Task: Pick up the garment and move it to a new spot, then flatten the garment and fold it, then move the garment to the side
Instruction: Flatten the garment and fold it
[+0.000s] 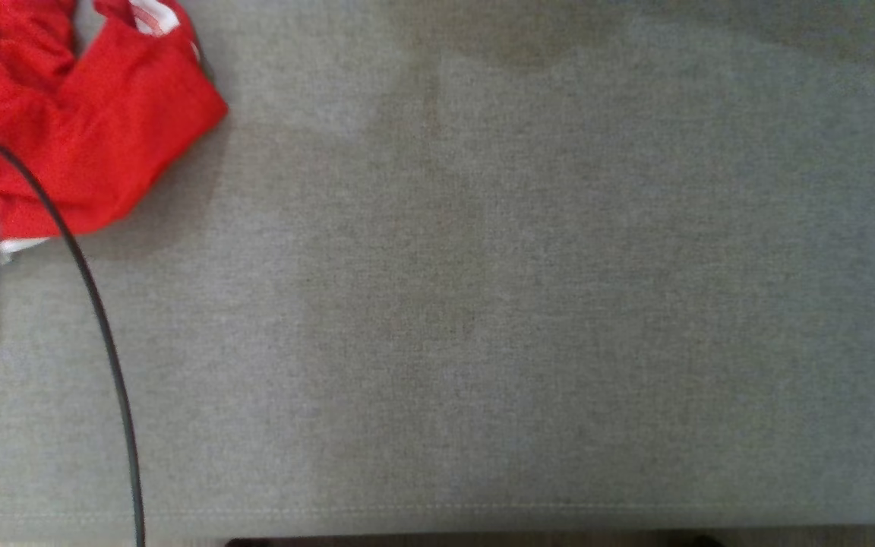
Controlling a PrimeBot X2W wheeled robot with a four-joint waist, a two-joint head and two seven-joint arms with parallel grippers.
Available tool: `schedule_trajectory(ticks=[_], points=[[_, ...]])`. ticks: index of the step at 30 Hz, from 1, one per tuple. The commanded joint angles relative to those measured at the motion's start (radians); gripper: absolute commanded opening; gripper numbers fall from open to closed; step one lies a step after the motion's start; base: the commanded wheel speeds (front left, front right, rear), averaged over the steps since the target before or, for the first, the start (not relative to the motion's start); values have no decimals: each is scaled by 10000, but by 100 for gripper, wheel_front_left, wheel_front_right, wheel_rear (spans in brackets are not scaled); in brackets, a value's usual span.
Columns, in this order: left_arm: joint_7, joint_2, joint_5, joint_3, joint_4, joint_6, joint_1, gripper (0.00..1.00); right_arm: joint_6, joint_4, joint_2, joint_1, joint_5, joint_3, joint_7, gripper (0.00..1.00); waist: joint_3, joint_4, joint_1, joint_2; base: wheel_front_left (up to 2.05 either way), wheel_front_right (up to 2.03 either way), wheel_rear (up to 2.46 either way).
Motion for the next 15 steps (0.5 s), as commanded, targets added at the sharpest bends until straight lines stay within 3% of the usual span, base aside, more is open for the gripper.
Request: schedule_trajectory(ticks=[1,5,9,12,15], points=[[216,332,-78,-206,38,-98,314,0,-7,-179,-162,1047,375,296,236,0,-393,38,0,1,0,0,0],[788,280,-284,-825,600,-217,2184,0,-7,-93,-322,3202,1301,1404,889,0,-1317,-32,0,1,0,0,0],[1891,334,-1084,-2041,-115,-225,4819,0,-7,-60,-309,5103,2077,2317,1248,0,-2449,-169,0,1,0,0,0],[2972,763,-2114,-2863,-1283,-227,6893,0,-7,-281,-389,6282,2478,3007,1622,0,-3266,-214,0,1,0,0,0],[4205,1538,-3059,-3552,-2719,-228,8690,0,-7,-602,-669,7258,2862,3641,2213,0,-3950,-214,0,1,0,0,0]])
